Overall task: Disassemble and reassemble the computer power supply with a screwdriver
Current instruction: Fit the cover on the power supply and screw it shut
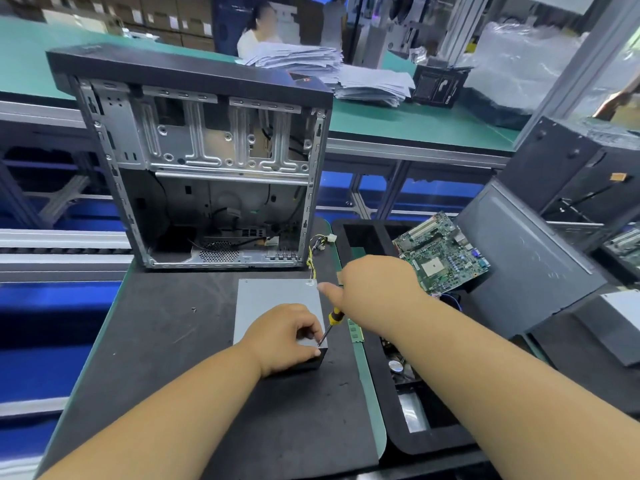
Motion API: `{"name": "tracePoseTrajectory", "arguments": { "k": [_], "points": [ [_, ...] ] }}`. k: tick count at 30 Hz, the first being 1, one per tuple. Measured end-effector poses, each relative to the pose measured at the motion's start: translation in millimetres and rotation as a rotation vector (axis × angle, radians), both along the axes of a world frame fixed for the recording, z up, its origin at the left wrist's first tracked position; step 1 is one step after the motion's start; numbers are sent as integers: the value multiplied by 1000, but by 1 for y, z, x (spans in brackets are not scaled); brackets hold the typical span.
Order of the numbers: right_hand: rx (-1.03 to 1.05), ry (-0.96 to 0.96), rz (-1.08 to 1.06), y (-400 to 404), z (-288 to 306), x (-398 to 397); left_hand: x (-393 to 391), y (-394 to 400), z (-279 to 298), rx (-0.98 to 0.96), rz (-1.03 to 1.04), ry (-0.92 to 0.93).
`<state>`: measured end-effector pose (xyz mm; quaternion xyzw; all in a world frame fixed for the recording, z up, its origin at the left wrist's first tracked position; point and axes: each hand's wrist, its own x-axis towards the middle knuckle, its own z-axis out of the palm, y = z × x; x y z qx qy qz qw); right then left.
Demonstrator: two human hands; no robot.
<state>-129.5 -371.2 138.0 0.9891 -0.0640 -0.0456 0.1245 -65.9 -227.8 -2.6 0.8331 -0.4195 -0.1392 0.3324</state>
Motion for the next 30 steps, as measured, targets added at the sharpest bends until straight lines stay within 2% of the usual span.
{"name": "tracePoseTrajectory", "arguments": {
  "k": [3, 5, 7, 10, 12, 18, 23, 28, 30],
  "points": [
    [317, 57, 97, -3, 3, -4, 1, 0, -2, -10, 6, 0],
    [448, 71, 173, -5, 7, -5, 1, 1, -3, -19, 12, 8],
    [351, 18, 205, -4, 7, -5, 2, 1, -4, -21, 14, 6],
    [102, -30, 97, -3, 3, -4, 2, 1, -6, -14, 15, 4],
    [58, -52, 43, -3, -3, -6, 2, 1, -7, -18, 12, 8],
    [452, -23, 156, -3, -2, -11, 2, 1, -6, -20, 6, -15],
    [171, -142, 92, 0, -12, -14, 2, 1, -6, -7, 8, -14],
    [414, -105, 171, -3, -7, -15, 2, 1, -5, -14, 9, -18],
    [382, -107, 189, -3, -5, -13, 2, 1, -5, -9, 7, -25]
  ]
}}
